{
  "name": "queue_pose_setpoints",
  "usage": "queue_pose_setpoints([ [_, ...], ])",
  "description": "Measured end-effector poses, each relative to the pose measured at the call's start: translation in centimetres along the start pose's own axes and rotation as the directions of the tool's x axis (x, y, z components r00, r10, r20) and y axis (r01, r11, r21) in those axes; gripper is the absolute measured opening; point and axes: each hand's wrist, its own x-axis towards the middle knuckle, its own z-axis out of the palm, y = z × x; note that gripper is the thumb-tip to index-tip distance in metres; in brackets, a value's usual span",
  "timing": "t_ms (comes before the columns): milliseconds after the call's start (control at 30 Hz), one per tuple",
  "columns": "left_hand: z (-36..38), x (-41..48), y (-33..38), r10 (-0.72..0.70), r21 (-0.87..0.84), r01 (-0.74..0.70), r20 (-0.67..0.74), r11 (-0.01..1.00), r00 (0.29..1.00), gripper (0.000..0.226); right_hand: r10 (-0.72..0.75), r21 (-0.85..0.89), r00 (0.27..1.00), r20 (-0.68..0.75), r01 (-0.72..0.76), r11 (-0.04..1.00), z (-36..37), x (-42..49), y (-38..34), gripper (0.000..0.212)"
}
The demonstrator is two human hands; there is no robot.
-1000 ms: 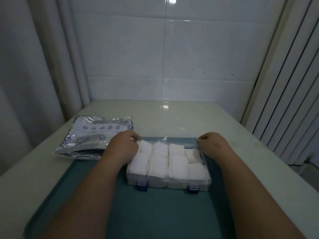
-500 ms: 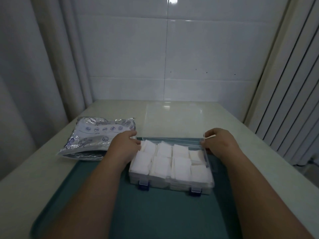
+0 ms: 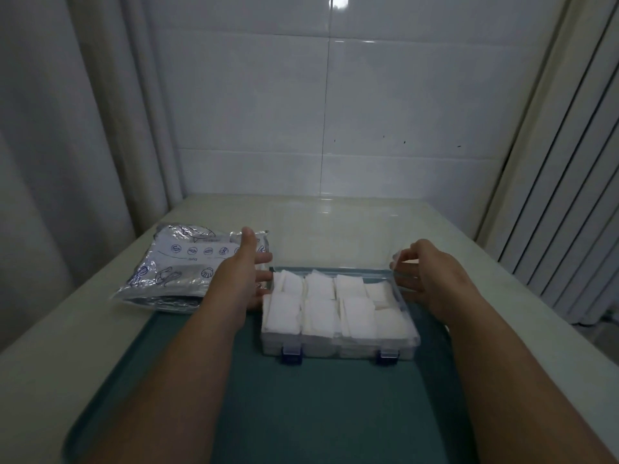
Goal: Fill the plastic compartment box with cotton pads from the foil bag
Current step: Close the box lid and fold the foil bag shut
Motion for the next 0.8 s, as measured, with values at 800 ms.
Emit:
queue_pose_setpoints([
  [800,-1.3,-0.9,1.1,0.087,0.334,-0.111,0.086,0.936,0.993,0.019,0.044,-0.247,0.993,0.114,-0.015,0.969,-0.1,-0.8,-0.9,0.016],
])
